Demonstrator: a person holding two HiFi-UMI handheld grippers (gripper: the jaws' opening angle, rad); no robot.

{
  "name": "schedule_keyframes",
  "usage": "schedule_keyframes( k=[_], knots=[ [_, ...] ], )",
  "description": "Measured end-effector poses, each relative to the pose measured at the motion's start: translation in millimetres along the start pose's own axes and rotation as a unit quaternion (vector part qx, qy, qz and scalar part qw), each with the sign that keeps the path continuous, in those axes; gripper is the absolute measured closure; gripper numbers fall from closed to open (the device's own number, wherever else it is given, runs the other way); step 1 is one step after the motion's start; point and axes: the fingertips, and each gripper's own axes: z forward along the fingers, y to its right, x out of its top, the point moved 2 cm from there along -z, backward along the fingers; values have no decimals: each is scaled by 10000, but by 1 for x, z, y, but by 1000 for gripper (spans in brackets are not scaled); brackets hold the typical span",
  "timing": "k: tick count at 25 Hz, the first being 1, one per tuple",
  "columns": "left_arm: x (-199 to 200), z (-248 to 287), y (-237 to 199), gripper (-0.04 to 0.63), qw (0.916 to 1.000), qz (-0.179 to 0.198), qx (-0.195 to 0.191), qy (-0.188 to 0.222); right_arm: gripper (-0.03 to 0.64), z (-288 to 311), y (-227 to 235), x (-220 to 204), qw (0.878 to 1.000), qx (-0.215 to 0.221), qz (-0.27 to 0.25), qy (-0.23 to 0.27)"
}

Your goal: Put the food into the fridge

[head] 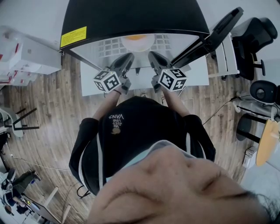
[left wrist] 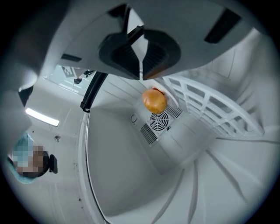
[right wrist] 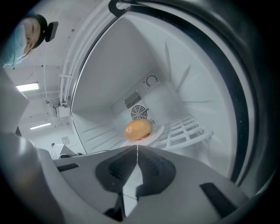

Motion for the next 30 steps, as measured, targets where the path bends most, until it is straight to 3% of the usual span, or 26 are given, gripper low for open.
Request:
schedule_keyframes(
  k=[11, 30],
  knots=[
    [-6, -17, 17, 566, 9989, 438, -73, -138, 600, -21, -17, -9, 9999, -72, -80, 125],
    [-28, -54, 30, 566, 9967, 652, -162, -453, 600, -48, -48, -34, 9991, -302, -212, 190]
  ],
)
